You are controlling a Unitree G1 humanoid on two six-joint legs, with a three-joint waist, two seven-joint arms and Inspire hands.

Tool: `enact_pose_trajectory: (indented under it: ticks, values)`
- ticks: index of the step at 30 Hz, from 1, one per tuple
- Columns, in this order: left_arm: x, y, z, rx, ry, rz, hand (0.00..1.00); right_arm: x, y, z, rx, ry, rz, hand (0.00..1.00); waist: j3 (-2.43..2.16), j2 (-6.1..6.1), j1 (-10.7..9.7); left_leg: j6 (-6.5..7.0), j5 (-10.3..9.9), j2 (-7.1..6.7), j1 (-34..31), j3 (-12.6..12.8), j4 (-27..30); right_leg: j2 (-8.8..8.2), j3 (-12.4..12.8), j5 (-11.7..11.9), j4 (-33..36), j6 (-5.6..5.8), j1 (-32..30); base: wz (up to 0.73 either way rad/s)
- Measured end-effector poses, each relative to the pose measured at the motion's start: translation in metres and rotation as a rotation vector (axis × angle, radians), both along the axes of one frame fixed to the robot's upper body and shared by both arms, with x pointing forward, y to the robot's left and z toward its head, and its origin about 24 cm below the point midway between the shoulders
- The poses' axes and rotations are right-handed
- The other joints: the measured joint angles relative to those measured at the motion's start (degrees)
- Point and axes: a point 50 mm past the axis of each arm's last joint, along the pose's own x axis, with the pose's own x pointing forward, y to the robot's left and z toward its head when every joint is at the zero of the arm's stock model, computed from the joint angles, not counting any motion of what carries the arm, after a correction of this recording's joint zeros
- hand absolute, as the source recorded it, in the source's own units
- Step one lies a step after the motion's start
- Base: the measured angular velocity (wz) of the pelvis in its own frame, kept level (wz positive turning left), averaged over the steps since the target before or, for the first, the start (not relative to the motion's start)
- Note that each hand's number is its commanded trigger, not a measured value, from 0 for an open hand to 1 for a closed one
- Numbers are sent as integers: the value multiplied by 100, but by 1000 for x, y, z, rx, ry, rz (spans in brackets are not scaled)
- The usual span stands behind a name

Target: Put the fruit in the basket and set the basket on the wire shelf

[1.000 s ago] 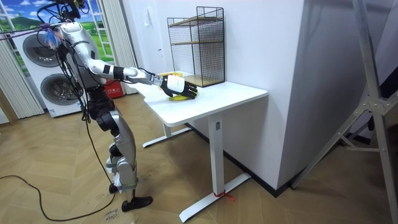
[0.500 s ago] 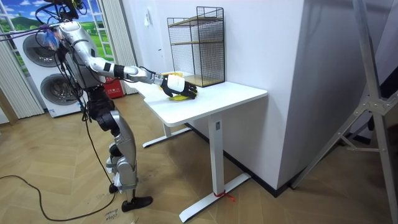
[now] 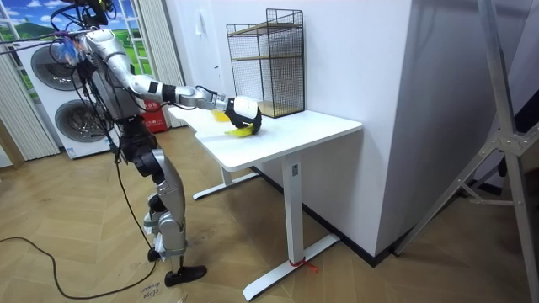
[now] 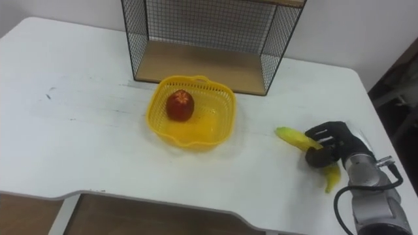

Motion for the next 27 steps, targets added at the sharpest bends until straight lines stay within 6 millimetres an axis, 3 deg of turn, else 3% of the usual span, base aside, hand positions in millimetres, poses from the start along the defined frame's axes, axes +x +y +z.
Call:
enact_pose_trajectory:
  ticks: [7,12,22,27]
  values:
    - [5,0,0,0,-10,-2,0,-1,0,-1,11,12,-5,100,7,-7,8,-16,-16,4,0,-8,8,3,1,2,-5,-5,34,0]
    - [7,5,2,4,-11,-2,0,0,1,-1,21,16,0,100,40,-85,7,-16,-17,0,-13,-6,16,4,17,-10,-17,-5,23,0]
    - [20,6,3,6,-46,-16,0,1,3,-1,37,12,5,100,24,-112,4,-14,-26,2,-5,10,26,4,25,-11,0,-4,15,0]
    - [23,6,2,1,-57,-15,0,9,8,9,4,-17,38,100,30,-79,34,-14,-26,9,-2,147,18,9,168,-12,93,-7,-86,-12]
